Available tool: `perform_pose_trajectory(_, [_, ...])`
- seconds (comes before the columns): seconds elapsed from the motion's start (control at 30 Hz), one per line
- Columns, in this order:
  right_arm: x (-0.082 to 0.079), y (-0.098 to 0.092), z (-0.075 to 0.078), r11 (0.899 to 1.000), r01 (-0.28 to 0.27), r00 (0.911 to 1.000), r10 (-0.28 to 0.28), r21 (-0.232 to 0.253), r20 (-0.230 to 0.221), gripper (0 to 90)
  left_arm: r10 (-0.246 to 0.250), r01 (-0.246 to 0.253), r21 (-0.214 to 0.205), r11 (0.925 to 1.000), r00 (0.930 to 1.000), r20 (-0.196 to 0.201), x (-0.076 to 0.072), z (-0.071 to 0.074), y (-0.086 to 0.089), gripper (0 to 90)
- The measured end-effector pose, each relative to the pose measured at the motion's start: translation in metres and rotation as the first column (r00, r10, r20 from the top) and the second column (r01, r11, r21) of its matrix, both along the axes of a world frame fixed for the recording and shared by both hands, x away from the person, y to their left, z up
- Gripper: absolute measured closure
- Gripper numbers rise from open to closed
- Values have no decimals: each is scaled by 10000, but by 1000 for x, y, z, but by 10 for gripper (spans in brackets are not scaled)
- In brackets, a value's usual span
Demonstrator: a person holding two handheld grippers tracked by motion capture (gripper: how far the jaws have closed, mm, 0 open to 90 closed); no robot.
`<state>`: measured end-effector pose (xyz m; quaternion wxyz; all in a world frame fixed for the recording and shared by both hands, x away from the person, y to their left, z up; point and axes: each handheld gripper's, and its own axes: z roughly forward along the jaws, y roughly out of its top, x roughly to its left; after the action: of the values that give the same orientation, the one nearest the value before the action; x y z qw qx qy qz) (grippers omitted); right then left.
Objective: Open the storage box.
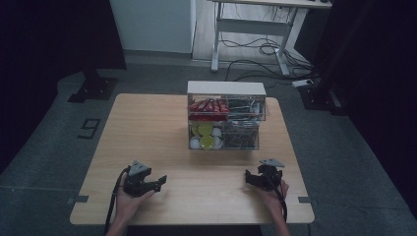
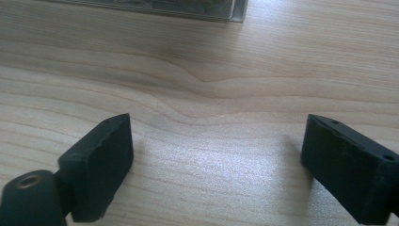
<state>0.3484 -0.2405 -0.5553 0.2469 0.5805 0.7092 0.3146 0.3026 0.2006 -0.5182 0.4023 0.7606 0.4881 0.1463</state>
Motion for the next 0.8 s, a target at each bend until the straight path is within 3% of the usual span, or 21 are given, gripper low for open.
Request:
perform_pose_trajectory(0.23, [-3,3,1,9990,-451,9986,450,21,287,254,83,-83,58,9999,10000,-4,-1,1,3,266])
perform_pose_trajectory(0.47, [-5,4,1,9978,-663,9972,661,44,362,309,104,-104,88,9999,9999,-68,0,0,2,266])
perform_pose_trajectory(0.5, [-5,3,2,9971,-758,9965,753,108,358,359,38,-37,77,10000,9999,-128,0,-1,2,266])
perform_pose_trajectory(0.67, [-4,-3,4,9945,-924,9955,912,492,253,408,-68,70,50,10000,9993,-359,2,-7,0,266])
perform_pose_trajectory(0.8, [-4,-7,5,9912,-1083,9941,1072,760,179,441,60,-61,-34,10000,9995,-304,3,-5,3,267])
